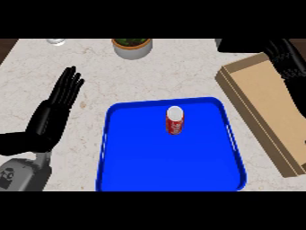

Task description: Pick the can from the tray and place it in the cardboard box

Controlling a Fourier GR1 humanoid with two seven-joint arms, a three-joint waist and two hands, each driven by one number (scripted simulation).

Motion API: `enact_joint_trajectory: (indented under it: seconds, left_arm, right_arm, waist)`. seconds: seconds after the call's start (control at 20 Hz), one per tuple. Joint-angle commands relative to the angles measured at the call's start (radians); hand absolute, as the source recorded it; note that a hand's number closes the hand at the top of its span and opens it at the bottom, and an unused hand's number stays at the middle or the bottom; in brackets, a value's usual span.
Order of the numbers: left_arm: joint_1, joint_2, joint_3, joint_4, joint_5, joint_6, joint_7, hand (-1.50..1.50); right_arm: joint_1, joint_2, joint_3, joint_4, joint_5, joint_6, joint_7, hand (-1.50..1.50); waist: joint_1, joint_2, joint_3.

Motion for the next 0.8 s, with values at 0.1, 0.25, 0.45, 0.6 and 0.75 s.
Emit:
enact_joint_trajectory:
  seconds: [0.1, 0.25, 0.45, 0.6, 0.75]
  left_arm:
    - [0.015, -0.005, 0.062, 0.001, 0.012, 0.067, 0.063, 0.0]
    - [0.028, -0.014, 0.063, 0.01, 0.011, 0.136, 0.154, 0.0]
    - [0.002, -0.04, 0.04, -0.015, 0.024, 0.182, 0.28, 0.0]
    - [0.026, 0.001, 0.073, -0.051, 0.035, 0.168, 0.305, 0.0]
    - [0.01, -0.014, 0.09, -0.001, 0.029, 0.169, 0.282, 0.0]
  right_arm:
    - [-0.076, 0.066, -0.076, 0.225, -0.1, 0.029, 0.01, 1.5]
    - [-0.134, 0.099, -0.135, 0.406, -0.191, 0.042, 0.069, 1.5]
    - [-0.182, 0.08, 0.008, 0.604, 0.111, -0.012, -0.03, -1.5]
    - [-0.236, 0.075, 0.007, 0.731, 0.179, 0.043, -0.312, -1.5]
    - [-0.337, 0.021, 0.044, 0.773, 0.207, 0.184, -0.35, -1.5]
  waist:
    - [0.03, 0.051, 0.016]
    - [0.091, 0.072, 0.021]
    - [0.064, 0.06, 0.019]
    - [0.055, 0.056, 0.018]
    - [0.041, 0.056, 0.017]
